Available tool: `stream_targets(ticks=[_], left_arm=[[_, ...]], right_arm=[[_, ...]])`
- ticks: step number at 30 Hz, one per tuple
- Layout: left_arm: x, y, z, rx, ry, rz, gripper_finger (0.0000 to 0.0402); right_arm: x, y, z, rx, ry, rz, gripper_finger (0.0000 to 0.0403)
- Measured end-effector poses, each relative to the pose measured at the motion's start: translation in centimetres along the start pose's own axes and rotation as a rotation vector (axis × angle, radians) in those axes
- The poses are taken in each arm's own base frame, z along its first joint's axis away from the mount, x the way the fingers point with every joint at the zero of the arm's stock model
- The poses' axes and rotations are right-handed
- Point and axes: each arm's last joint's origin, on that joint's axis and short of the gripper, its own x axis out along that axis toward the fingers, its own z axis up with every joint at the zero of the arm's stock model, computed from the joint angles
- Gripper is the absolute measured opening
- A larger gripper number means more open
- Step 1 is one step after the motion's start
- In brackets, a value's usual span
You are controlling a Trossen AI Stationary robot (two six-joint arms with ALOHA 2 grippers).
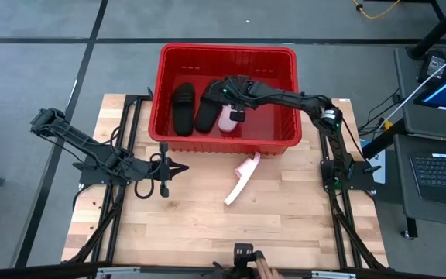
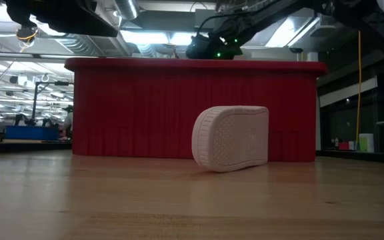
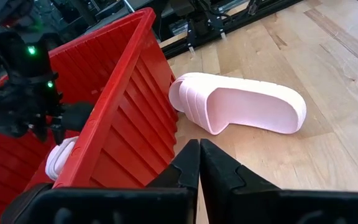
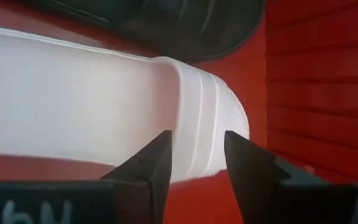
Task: Pick and place slides into bin
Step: Put the pink slide into the red bin
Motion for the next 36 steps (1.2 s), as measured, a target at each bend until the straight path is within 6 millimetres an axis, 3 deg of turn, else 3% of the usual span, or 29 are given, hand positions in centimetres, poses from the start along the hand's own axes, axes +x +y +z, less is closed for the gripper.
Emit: stream_targets(ticks=[9, 20, 28, 36], left_arm=[[0.0, 0.0, 0.0, 0.001, 0.002, 0.000, 0.0004], [0.0, 0.0, 0.0, 0.001, 0.002, 0.000, 0.0006], [0.0, 0.0, 0.0, 0.000, 0.001, -0.001, 0.0007], [0.0, 0.0, 0.0, -0.010, -0.001, -0.007, 0.0003]], right_arm=[[-3.6, -1.9, 1.5, 0.050, -0.040, -0.012, 0.0147], [-9.3, -3.5, 3.0, 0.048, -0.093, -0.017, 0.0147], [-15.4, -2.7, 3.1, 0.029, -0.088, -0.116, 0.0147], [-20.4, -0.8, 2.4, 0.051, -0.164, -0.087, 0.0147]])
